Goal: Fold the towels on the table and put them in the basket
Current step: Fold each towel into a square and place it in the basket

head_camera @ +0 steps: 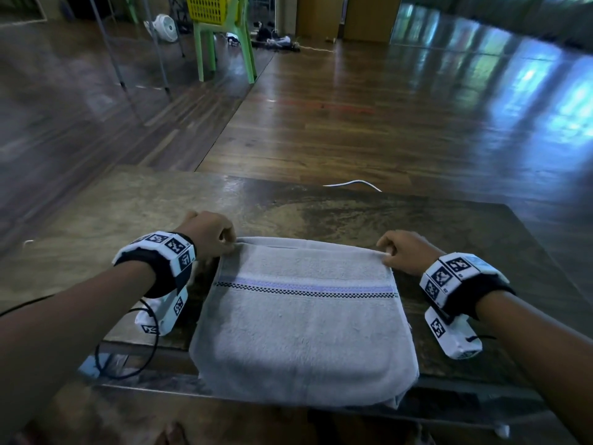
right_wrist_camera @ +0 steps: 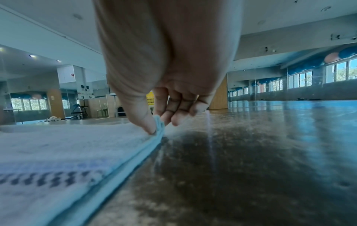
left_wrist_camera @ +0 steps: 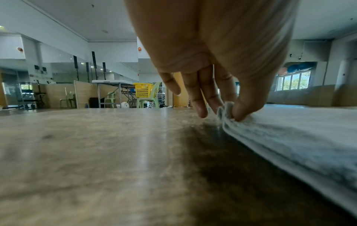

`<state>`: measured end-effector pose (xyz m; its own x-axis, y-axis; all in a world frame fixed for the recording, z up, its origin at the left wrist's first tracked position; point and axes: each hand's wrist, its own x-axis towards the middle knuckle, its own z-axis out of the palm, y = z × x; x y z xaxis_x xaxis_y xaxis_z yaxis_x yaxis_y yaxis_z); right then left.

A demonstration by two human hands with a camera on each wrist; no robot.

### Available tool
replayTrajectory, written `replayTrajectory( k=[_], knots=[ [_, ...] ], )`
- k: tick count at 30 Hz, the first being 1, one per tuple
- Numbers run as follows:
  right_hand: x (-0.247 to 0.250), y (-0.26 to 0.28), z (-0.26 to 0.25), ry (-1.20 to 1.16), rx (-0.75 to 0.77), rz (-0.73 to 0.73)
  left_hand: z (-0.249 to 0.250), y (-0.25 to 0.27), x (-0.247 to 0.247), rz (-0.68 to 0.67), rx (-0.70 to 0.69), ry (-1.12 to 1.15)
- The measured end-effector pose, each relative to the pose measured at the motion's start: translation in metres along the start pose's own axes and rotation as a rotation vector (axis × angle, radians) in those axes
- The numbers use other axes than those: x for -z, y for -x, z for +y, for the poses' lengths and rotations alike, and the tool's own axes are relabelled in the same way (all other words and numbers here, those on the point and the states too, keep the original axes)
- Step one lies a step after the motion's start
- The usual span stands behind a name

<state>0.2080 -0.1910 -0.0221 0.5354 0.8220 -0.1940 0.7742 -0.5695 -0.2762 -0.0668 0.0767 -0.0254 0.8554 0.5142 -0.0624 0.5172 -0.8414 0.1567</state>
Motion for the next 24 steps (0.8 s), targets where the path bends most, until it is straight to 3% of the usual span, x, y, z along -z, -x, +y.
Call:
replayTrajectory(
  k=[6, 21, 24],
  knots=[
    [0.022, 0.027, -0.009, -0.026, 0.040, 0.058, 0.010, 0.027, 0.028, 0.030, -0.081, 0.143],
    [0.131, 0.155, -0.045, -0.010, 0.232, 0.184, 0.036, 0.148, 0.134, 0.301, -0.180, 0.304],
    [0.145, 0.177, -0.050, -0.008, 0.262, 0.155, 0.040, 0.164, 0.149, 0.218, -0.196, 0.220]
  ],
)
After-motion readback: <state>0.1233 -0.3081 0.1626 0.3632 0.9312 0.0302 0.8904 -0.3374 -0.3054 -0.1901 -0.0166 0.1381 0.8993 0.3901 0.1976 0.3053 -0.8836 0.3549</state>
